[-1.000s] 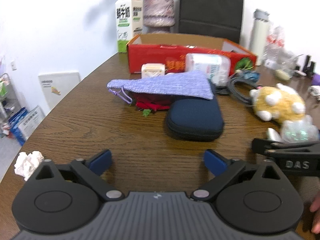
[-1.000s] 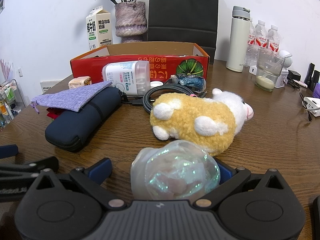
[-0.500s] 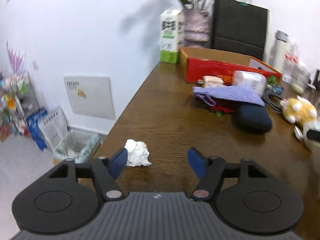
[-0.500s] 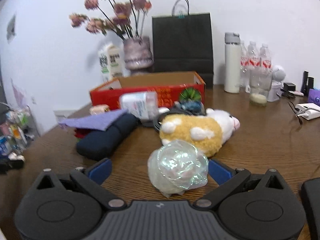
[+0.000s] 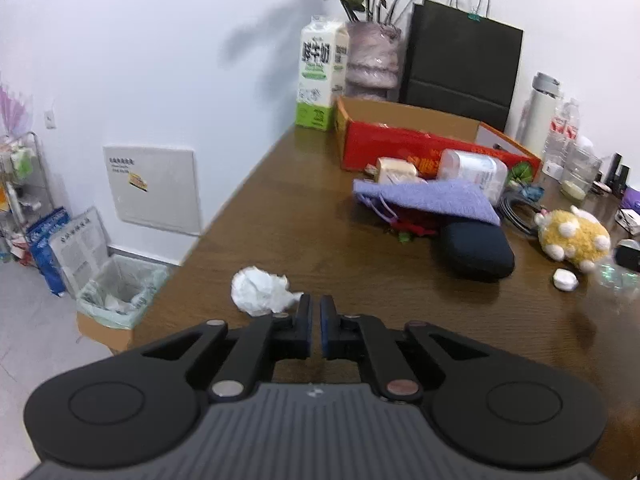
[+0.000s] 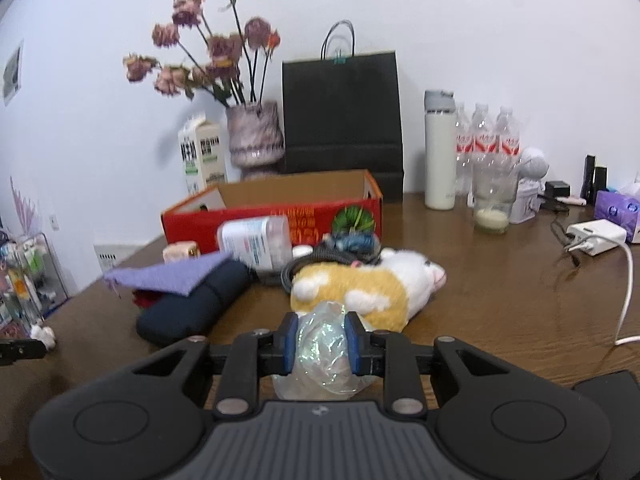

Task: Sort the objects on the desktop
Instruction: 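Close the right tool on the plastic bag while the left tool grasps the tissue ball, then carry both items into the cardboard box and open both tools to release them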

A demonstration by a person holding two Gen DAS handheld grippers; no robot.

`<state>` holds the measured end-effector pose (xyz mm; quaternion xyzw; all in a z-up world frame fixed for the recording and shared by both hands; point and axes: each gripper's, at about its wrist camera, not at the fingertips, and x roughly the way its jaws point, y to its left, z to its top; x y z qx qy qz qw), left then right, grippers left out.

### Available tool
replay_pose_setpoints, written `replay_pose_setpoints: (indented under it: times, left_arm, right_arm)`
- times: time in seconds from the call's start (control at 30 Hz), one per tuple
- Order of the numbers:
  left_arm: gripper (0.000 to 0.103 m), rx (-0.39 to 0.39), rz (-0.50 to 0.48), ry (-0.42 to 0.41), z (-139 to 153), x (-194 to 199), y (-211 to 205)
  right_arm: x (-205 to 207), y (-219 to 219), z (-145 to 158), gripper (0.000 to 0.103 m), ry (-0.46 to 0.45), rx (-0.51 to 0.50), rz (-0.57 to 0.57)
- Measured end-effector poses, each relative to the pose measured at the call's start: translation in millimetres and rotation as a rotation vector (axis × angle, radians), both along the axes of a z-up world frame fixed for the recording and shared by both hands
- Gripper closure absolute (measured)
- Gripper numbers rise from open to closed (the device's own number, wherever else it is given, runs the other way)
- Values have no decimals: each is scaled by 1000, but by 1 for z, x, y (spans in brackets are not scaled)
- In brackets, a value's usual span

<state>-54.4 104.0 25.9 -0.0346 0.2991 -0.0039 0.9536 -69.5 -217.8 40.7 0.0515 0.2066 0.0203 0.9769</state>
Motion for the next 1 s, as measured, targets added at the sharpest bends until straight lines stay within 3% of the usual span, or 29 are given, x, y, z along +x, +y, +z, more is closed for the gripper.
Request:
replay_pose_setpoints:
  times: [0.1, 0.23, 0.27, 0.3, 0.33, 0.43, 0.53, 0.7, 0.83, 0.97, 1.0]
  left_arm:
    - [42, 42, 73, -29, 3, 5, 8]
    - [57, 26, 64, 16, -6, 23, 19]
    - [64, 12, 56, 43, -11, 29, 20]
    - [80, 5, 58, 58, -15, 32, 21]
    - [84, 4, 67, 39, -16, 31, 21]
    - [87, -8, 71, 2, -7, 25, 18]
    - [87, -29, 74, -52, 19, 21, 11]
    - [87, -109, -75, -211, 85, 46, -14]
    - [86, -118, -127, -263, 123, 104, -43]
    - [86, -197, -201, -163, 138, 205, -58]
    - [86, -181, -203, -138, 137, 232, -63]
  right_arm:
    - [-3, -2, 9, 80, -15, 34, 40]
    - [-2, 6, 12, 80, -18, 16, 73]
    - [-1, 9, 11, 80, -14, 17, 79]
    - [-1, 10, 11, 79, -11, 17, 82]
    - [-1, 12, 11, 79, -10, 15, 86]
    - [0, 15, 19, 79, -18, -19, 87]
    - [3, 14, 41, 79, -57, -38, 83]
    - [25, 6, 103, 79, -147, -17, 94]
    - [70, 3, 143, 79, -192, 5, 95]
    - [171, -5, 163, 79, -83, -2, 130]
    - [201, -6, 162, 79, -47, -13, 99]
